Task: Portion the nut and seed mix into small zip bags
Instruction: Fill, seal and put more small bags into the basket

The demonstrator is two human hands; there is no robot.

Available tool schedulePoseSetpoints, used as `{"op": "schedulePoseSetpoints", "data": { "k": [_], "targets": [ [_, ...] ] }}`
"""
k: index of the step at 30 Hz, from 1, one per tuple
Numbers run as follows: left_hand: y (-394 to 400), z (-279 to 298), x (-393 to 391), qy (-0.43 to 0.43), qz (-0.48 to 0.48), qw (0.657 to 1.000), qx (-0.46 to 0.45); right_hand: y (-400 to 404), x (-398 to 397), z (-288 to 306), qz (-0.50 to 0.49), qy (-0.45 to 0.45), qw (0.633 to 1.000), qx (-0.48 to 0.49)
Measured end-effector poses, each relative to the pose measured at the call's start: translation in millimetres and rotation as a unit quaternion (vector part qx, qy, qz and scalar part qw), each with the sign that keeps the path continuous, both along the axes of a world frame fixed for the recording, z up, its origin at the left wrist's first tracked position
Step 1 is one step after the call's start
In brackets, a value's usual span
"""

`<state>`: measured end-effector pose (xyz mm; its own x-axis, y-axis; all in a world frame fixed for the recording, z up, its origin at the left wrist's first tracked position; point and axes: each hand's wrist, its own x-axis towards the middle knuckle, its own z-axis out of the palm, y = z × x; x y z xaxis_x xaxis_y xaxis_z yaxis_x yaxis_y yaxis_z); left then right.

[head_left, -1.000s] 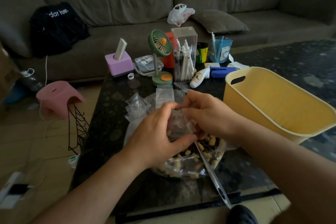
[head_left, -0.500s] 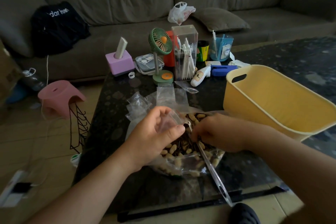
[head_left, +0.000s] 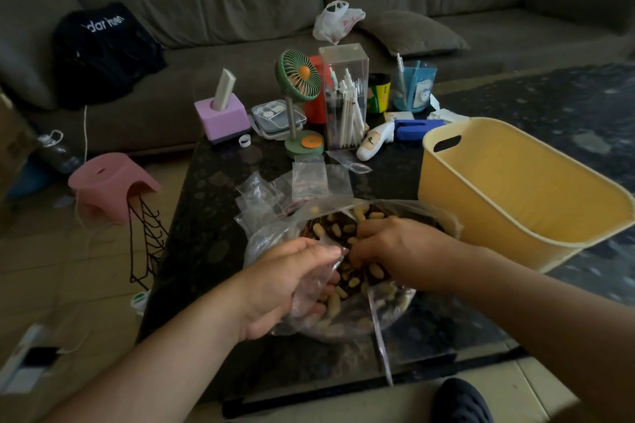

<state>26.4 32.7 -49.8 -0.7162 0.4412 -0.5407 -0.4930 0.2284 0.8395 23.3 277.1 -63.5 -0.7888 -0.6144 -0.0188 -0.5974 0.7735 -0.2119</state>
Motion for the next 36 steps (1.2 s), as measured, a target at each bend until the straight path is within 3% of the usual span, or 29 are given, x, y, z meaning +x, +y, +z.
{"op": "schedulePoseSetpoints", "data": {
  "k": [8, 14, 16, 18, 22, 28, 32, 36],
  "targets": [
    [1, 3, -6, 0.001, 0.071, 0.997, 0.029, 2, -6, -3, -0.003, 0.06, 0.998, -0.022],
    [-1, 9, -11, 0.117, 0.093, 0.989, 0.005, -5, 3, 30, -0.08, 0.099, 0.98, -0.156],
    [2, 10, -11, 0.15, 0.101, 0.984, 0.005, -10, 8, 40, -0.127, 0.064, 0.963, -0.227],
    [4, 9, -11, 0.17, 0.102, 0.98, 0.012, -13, 12, 47, -0.187, -0.026, 0.944, -0.271],
    [4, 7, -14, 0.204, 0.089, 0.975, 0.004, -17, 14, 44, -0.241, -0.178, 0.918, -0.26],
    [6, 5, -17, 0.224, 0.062, 0.971, -0.06, -17, 20, 34, -0.245, -0.272, 0.883, -0.292],
    [7, 5, -15, 0.22, 0.05, 0.968, -0.113, -12, 22, 39, -0.229, -0.27, 0.894, -0.276],
    [7, 3, -17, 0.158, 0.054, 0.974, -0.155, -18, 23, 35, -0.214, -0.303, 0.888, -0.272]
  ]
}}
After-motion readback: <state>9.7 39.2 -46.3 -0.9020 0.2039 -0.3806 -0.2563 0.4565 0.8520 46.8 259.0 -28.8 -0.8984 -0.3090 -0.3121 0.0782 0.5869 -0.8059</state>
